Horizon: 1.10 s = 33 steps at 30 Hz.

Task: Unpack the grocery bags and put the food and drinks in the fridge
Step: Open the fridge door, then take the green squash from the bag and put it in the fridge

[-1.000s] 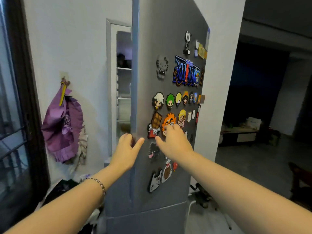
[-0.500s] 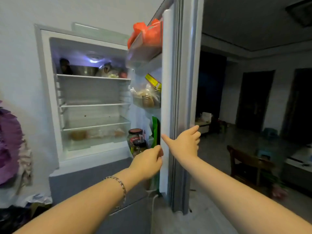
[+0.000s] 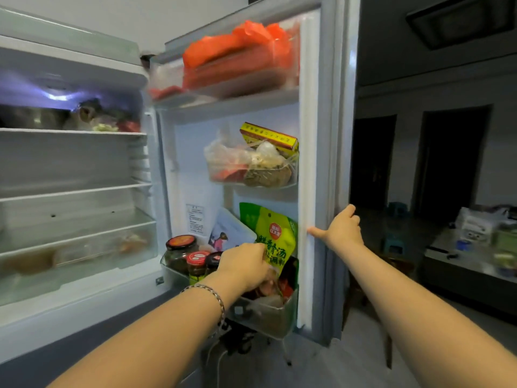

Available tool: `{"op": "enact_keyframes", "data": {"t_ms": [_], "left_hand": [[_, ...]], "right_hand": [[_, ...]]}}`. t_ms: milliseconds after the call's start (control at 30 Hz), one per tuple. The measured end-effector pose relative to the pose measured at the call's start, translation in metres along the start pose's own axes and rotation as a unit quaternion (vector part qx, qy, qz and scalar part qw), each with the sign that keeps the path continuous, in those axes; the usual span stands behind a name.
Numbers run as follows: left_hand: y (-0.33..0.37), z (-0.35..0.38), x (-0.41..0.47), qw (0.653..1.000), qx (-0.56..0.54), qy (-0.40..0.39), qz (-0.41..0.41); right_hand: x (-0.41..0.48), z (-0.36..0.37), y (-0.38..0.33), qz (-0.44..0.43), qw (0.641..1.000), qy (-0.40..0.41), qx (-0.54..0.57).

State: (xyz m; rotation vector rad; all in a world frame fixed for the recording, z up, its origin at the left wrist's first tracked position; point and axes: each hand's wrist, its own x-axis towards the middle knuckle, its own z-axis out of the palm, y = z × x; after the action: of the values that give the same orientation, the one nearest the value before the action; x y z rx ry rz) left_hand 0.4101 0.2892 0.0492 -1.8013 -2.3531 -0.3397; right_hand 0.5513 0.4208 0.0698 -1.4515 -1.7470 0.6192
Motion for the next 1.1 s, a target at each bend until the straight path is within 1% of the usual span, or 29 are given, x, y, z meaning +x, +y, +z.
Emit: {"op": "enact_keyframes", "data": {"t_ms": [100, 233, 367, 567, 700, 767, 833, 933, 967, 1033, 1100], "left_hand": [[0.016, 0.014, 0.033, 1.000, -0.006, -0.002, -0.009], [0.046, 0.029, 0.080, 0.999, -0.011, -0.027, -0.037], [0.071, 0.034, 0.119, 0.998, -0.015, -0.032, -0.053], [0.089, 0.041, 0.144, 0.998, 0.003, -0.040, -0.053], [0.098, 0.036, 0.152, 0.998, -0.008, -0.036, -0.053], [0.104, 0.036, 0.150, 0.998, -0.007, -0.045, -0.045], [0.109, 0.037, 0.145, 0.997, 0.011, -0.073, -0.036], [0.124, 0.044, 0.130, 0.993, 0.036, -0.112, -0.005], [0.130, 0.045, 0.123, 0.992, 0.042, -0.120, 0.008], [0.150, 0.050, 0.105, 0.990, 0.047, -0.125, 0.051], [0.175, 0.058, 0.083, 0.986, 0.045, -0.128, 0.102]], "right_hand": [[0.050, -0.002, 0.020, -0.017, 0.999, -0.030, 0.010], [0.108, -0.001, 0.041, -0.045, 0.995, -0.078, 0.031], [0.153, 0.004, 0.053, -0.062, 0.992, -0.105, 0.039], [0.183, 0.012, 0.056, -0.078, 0.987, -0.131, 0.040], [0.174, 0.005, 0.064, -0.093, 0.985, -0.146, -0.013], [0.162, -0.003, 0.072, -0.092, 0.980, -0.158, -0.077], [0.146, -0.013, 0.080, -0.085, 0.965, -0.187, -0.161], [0.111, -0.035, 0.098, -0.055, 0.932, -0.246, -0.261], [0.099, -0.043, 0.105, -0.042, 0.924, -0.263, -0.275], [0.066, -0.064, 0.129, 0.007, 0.923, -0.275, -0.267], [0.027, -0.090, 0.155, 0.056, 0.935, -0.253, -0.244]]}}
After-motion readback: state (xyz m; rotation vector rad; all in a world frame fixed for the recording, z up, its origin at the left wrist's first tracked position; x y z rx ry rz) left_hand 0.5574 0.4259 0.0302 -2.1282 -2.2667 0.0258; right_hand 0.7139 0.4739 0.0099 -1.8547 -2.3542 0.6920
